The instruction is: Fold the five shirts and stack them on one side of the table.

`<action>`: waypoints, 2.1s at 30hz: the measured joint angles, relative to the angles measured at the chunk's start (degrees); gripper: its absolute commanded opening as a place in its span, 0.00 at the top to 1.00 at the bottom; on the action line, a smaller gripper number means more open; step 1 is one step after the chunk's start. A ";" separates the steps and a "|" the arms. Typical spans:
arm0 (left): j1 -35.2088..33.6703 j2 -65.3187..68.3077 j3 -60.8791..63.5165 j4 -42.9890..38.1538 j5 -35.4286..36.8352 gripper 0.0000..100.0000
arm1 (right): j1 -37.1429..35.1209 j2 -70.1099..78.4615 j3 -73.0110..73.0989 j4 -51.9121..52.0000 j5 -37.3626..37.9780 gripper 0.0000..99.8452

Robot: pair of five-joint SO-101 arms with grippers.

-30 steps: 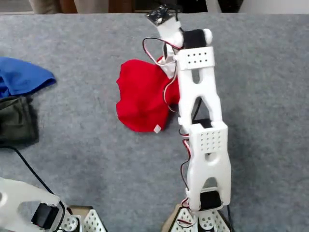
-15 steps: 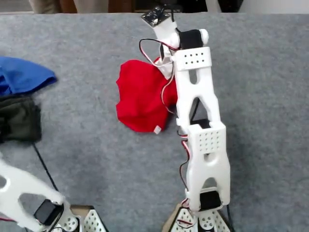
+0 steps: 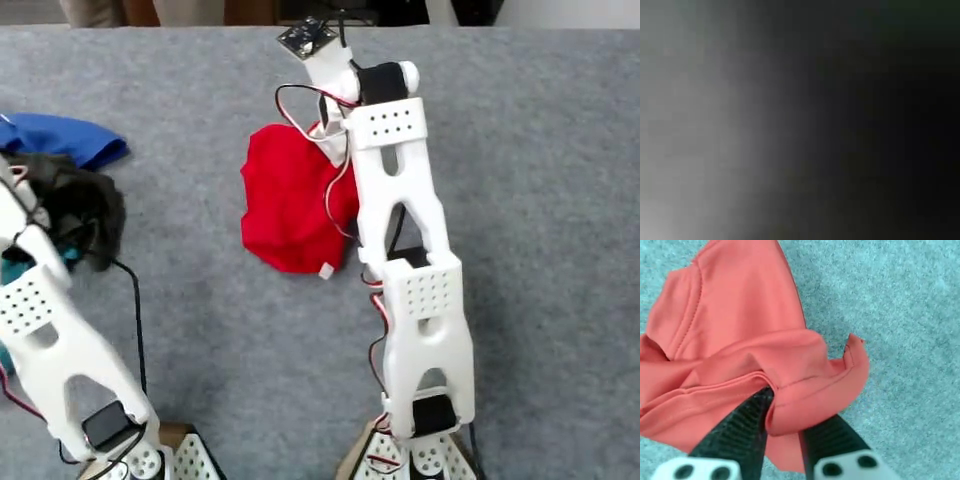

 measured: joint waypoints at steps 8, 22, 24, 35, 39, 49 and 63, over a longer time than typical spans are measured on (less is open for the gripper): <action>0.53 -4.22 -0.35 0.97 9.23 0.75 | -0.09 0.00 0.00 0.00 0.00 0.97; -2.37 -33.05 5.54 1.05 18.55 0.75 | 1.05 -0.09 -0.70 0.00 0.00 0.66; -1.58 -37.01 5.54 1.05 18.64 0.75 | 3.25 -0.70 -0.70 0.00 0.00 0.66; 19.87 -42.46 14.86 -0.62 22.24 0.75 | 8.70 -5.98 -0.70 0.00 0.00 0.66; 28.48 -37.89 23.21 -9.41 22.86 0.75 | 6.33 -2.55 0.35 -2.11 0.00 0.71; 44.22 -25.23 29.71 -34.29 33.49 0.80 | 6.95 14.95 -3.08 -11.78 -5.19 0.99; 35.96 -15.74 21.80 -34.81 38.77 0.98 | 25.05 20.75 -25.05 -8.09 -7.82 0.98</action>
